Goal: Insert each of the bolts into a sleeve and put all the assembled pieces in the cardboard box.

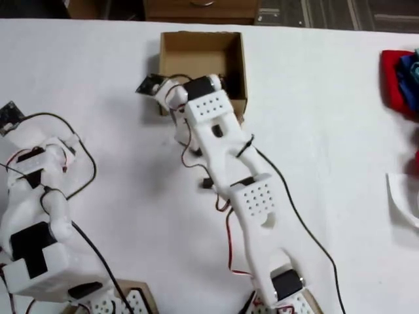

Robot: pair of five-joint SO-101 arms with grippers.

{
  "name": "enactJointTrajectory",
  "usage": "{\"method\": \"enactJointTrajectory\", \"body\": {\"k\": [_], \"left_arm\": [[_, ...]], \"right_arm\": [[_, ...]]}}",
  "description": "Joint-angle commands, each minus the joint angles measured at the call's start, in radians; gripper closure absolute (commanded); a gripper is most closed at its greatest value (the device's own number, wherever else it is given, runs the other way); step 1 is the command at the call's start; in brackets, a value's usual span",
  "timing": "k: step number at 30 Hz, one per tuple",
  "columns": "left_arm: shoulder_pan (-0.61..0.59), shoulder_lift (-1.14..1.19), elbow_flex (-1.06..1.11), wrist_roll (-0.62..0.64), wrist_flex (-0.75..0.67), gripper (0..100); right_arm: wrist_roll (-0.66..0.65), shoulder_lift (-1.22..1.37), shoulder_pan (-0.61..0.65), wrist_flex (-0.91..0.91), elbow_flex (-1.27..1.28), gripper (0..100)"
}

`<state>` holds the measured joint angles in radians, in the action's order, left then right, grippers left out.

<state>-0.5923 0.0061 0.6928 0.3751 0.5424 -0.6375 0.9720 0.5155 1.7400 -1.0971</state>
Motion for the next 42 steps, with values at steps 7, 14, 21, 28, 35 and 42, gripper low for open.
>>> {"method": "enactJointTrajectory", "body": {"k": [7, 14, 21, 28, 35, 42], "left_arm": [[-0.006, -0.006, -0.048, 0.008, -0.014, 88], [-0.005, -0.006, -0.048, 0.008, -0.014, 88], [-0.005, -0.005, -0.048, 0.008, -0.014, 88], [-0.005, -0.005, -0.048, 0.008, -0.014, 88], [-0.005, -0.005, -0.048, 0.008, -0.014, 88], [-0.005, -0.005, -0.048, 0.008, -0.014, 88]], "right_arm": [[0.066, -0.065, -0.005, 0.024, 0.011, 97.8], [0.064, 0.015, 0.001, 0.024, 0.014, 93.0], [0.066, 0.031, 0.051, 0.022, 0.009, 89.2], [0.066, 0.035, 0.082, 0.021, 0.009, 90.3], [0.06, 0.036, 0.054, 0.021, 0.018, 90.3], [0.058, 0.127, 0.045, 0.007, 0.009, 90.3]]}}
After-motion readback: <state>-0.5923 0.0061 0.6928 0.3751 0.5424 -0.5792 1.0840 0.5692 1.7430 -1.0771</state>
